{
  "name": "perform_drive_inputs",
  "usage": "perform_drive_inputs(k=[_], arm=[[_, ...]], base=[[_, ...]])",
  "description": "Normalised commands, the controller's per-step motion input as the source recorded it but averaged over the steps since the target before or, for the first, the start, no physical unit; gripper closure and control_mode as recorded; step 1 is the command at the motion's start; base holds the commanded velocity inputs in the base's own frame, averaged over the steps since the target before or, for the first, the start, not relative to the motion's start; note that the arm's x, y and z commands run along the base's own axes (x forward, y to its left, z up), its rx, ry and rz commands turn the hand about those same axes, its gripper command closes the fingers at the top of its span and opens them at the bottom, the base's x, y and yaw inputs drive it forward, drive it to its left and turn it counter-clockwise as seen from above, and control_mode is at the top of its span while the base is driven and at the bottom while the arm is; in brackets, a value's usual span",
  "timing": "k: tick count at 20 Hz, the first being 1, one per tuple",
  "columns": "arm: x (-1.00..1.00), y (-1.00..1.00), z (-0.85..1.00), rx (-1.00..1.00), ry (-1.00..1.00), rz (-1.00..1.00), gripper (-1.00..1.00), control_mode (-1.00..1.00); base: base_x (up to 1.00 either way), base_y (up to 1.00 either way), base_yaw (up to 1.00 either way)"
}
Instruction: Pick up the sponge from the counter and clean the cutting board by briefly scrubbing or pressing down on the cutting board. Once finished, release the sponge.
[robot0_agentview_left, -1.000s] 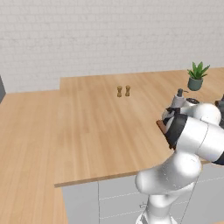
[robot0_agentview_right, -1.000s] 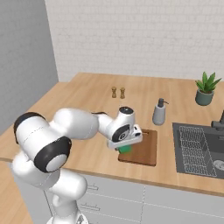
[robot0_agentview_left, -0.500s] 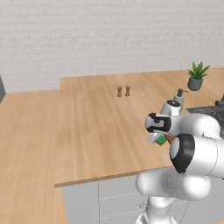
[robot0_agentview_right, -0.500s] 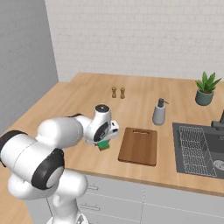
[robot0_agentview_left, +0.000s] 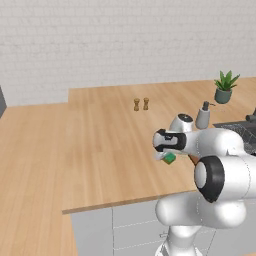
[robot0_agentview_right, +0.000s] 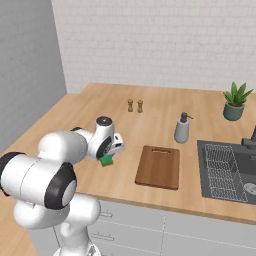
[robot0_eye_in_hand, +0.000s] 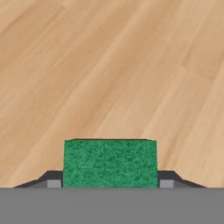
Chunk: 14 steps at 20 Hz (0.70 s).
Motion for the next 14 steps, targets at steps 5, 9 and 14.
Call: perform_drive_inputs(k=[5,9,14], arm=[[0.00,0.00,0.07,0.01,-0.02,0.00,-1.00,-1.00],[-0.27,0.00,0.58,0.12,0.00,-0.01,-1.00,-1.00],[-0.65,0.00,0.85,0.06,-0.04,-0.04,-1.00,-1.00]], base=[[0.00,0.00,0.00],[0.00,0.00,0.00],[0.00,0.00,0.00]])
